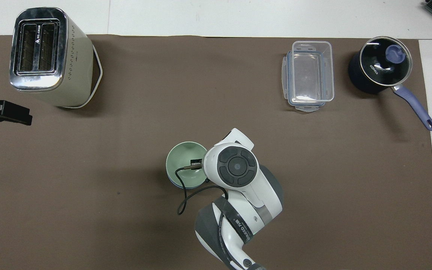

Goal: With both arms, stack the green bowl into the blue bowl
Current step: 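Lower the green bowl into the blue bowl with the right gripper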

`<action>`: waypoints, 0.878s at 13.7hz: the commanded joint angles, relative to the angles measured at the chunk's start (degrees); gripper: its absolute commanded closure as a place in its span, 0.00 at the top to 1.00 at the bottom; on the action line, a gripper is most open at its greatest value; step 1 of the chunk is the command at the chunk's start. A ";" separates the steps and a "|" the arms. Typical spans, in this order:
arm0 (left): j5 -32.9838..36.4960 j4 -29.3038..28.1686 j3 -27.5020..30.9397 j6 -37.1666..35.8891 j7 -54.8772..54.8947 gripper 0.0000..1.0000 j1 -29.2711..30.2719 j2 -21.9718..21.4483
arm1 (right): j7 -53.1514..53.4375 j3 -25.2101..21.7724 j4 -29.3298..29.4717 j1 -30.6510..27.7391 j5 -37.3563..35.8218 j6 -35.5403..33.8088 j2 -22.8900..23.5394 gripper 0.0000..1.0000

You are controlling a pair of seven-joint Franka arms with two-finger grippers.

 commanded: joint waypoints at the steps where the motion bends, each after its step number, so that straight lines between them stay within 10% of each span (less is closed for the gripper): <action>1: 0.48 -0.02 -0.24 -0.91 0.37 1.00 0.43 -0.46 | 1.30 0.37 0.42 -0.16 -1.07 1.14 1.29 0.00; 9: 0.48 -0.02 -0.24 -0.91 0.37 1.00 0.43 -0.46 | 0.59 0.37 0.16 -0.34 -0.19 1.93 1.47 0.00; 12: 0.48 -0.02 -0.24 -0.91 0.37 1.00 0.43 -0.55 | 1.03 0.37 0.16 -0.34 -0.19 1.32 1.47 0.35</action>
